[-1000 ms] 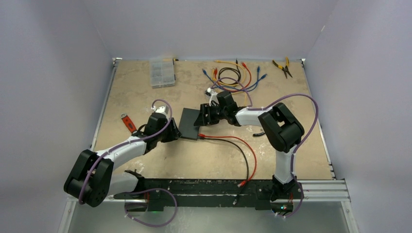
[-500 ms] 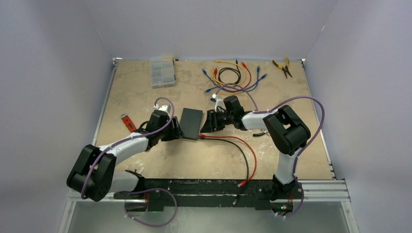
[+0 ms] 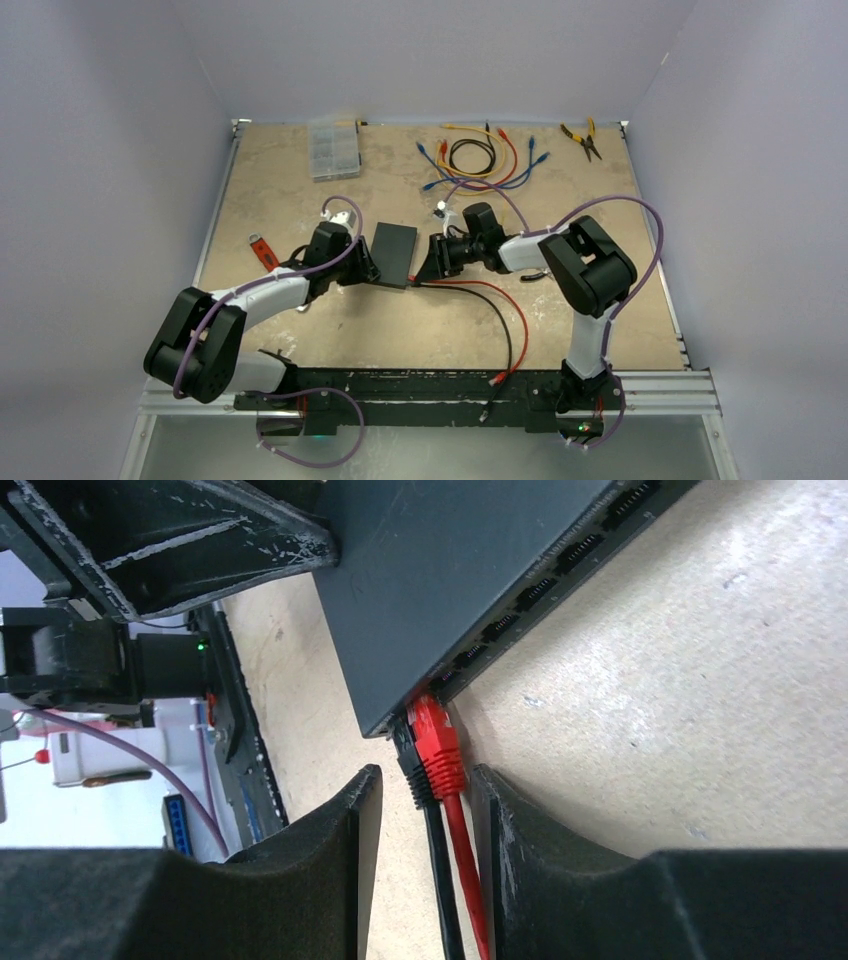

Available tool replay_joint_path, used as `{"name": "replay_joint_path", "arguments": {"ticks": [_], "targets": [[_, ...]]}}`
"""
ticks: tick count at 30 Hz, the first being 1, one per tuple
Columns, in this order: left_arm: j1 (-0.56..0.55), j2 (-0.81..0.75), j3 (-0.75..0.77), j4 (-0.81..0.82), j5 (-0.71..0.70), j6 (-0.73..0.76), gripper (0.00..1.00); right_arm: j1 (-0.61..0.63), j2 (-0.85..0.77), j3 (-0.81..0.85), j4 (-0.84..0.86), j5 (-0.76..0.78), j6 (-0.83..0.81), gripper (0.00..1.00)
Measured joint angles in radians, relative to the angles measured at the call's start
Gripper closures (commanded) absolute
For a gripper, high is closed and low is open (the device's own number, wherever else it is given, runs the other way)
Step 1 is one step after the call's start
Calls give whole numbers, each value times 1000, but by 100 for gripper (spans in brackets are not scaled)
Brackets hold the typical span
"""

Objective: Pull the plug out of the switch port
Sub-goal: Pull the connector from the switch port.

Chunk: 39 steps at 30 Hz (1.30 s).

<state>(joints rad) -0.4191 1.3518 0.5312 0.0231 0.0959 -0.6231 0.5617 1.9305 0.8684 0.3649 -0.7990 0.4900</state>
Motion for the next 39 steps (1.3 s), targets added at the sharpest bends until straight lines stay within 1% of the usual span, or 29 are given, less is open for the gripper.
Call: {"name": "replay_joint_path", "arguments": {"ticks": [4,11,13,16,24,25,27,29,31,33,37,39], "targets": [[0,1,0,13,-8,0,72,0,33,4,52,-38,28,59],[2,2,-3,27,-16,0,74,-5,74,31,82,-76,61,59],[2,2,-5,32,-18,0,74,-5,88,43,89,-85,70,61],[3,2,-6,38,-19,0,75,-5,103,54,101,-89,77,63],[5,2,-6,40,-20,0,76,-6,116,65,112,-90,89,63],[5,2,-6,40,-20,0,76,-6,121,69,115,-90,91,64],[6,2,-6,40,-20,0,76,-5,129,80,117,-89,93,70],[6,1,-6,40,-20,0,76,-5,137,89,118,-89,94,75],[6,1,-7,40,-21,0,76,-6,140,91,117,-97,95,76],[6,0,-8,41,-21,0,77,-10,145,91,111,-95,94,74],[6,0,-8,42,-23,0,77,-11,151,91,120,-110,97,64],[6,0,-8,42,-24,0,77,-11,151,90,126,-117,99,62]]}}
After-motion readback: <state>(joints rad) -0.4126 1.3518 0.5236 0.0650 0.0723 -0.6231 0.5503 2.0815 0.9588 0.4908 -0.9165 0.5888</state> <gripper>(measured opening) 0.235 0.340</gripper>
